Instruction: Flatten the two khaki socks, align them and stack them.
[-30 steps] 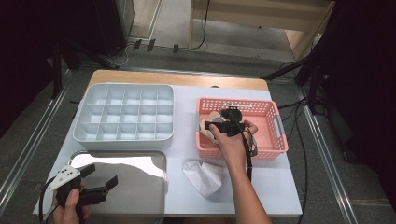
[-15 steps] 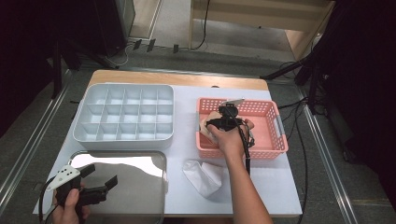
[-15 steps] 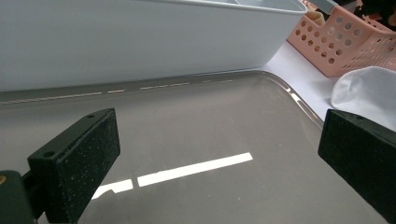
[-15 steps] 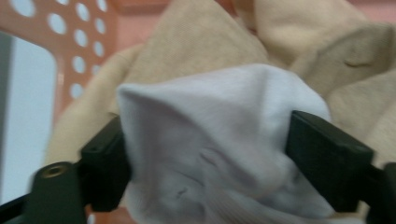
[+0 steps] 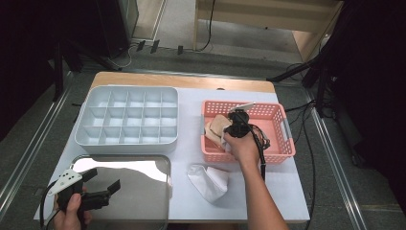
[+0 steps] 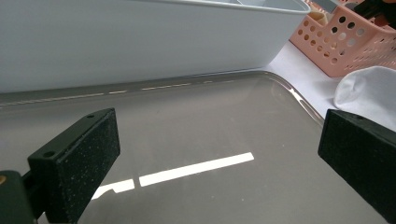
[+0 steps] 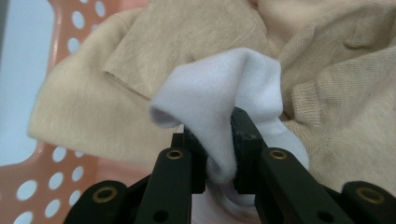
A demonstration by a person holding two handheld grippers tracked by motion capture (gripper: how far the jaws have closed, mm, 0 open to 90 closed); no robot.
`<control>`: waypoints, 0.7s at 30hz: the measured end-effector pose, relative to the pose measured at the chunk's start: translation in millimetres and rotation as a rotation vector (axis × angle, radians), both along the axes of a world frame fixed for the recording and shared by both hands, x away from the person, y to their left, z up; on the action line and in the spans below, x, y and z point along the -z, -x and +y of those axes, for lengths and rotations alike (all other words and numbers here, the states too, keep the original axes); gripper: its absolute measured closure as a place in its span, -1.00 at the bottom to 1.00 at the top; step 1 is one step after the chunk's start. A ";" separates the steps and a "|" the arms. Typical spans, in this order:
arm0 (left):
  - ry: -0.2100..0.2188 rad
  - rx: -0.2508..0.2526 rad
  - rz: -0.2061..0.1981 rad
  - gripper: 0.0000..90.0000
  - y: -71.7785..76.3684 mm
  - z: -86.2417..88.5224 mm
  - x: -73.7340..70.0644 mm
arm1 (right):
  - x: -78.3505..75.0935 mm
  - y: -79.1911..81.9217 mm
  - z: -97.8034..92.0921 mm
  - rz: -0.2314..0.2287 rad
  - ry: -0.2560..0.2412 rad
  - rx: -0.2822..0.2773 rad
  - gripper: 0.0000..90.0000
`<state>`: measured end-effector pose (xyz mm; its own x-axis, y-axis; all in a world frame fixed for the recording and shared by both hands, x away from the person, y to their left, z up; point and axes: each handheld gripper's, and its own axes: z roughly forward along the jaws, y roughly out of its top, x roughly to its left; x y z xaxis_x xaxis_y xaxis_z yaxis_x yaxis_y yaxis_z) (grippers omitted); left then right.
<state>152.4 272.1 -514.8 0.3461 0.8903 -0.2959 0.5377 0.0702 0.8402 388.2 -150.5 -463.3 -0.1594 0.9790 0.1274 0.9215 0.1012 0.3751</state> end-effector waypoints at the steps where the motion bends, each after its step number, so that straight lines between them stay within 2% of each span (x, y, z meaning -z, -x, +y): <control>1: 0.005 -0.002 0.000 -1.00 0.3 0.3 -0.3 | -0.5 1.9 -1.3 -0.019 -0.007 -0.004 0.79; 3: 0.006 -0.006 -0.003 -1.00 0.5 0.8 -0.7 | -1.8 6.2 -3.6 -0.050 -0.017 -0.004 0.80; 6: 0.010 -0.004 -0.004 -1.00 -0.1 2.0 -0.7 | -2.0 15.1 -8.6 -0.120 -0.056 -0.008 0.81; 10: 0.021 -0.009 -0.006 -1.00 0.7 4.0 -1.3 | -3.6 27.7 -14.0 -0.217 -0.142 -0.012 0.81; 12: 0.023 -0.013 -0.009 -1.00 0.6 5.1 -1.2 | -3.1 34.5 -16.9 -0.260 -0.154 -0.006 0.81; 14: 0.021 -0.014 -0.008 -1.00 0.4 5.4 -1.0 | -3.4 39.9 -20.6 -0.318 -0.194 -0.004 0.81; 16: 0.023 -0.014 -0.007 -1.00 0.0 4.3 -0.8 | -4.0 44.3 -24.0 -0.369 -0.204 0.011 0.80; 18: 0.025 -0.011 -0.008 -1.00 0.6 2.8 -1.6 | -5.6 50.0 -29.4 -0.456 -0.219 -0.002 0.80; 19: 0.025 -0.011 -0.008 -1.00 0.6 2.8 -1.6 | -5.6 50.0 -29.4 -0.456 -0.219 -0.002 0.80; 20: 0.024 -0.013 -0.010 -1.00 0.8 2.4 -1.4 | -8.5 55.1 -32.7 -0.525 -0.216 -0.010 0.81; 21: 0.024 -0.013 -0.010 -1.00 0.8 2.4 -1.4 | -8.5 55.1 -32.7 -0.525 -0.216 -0.010 0.81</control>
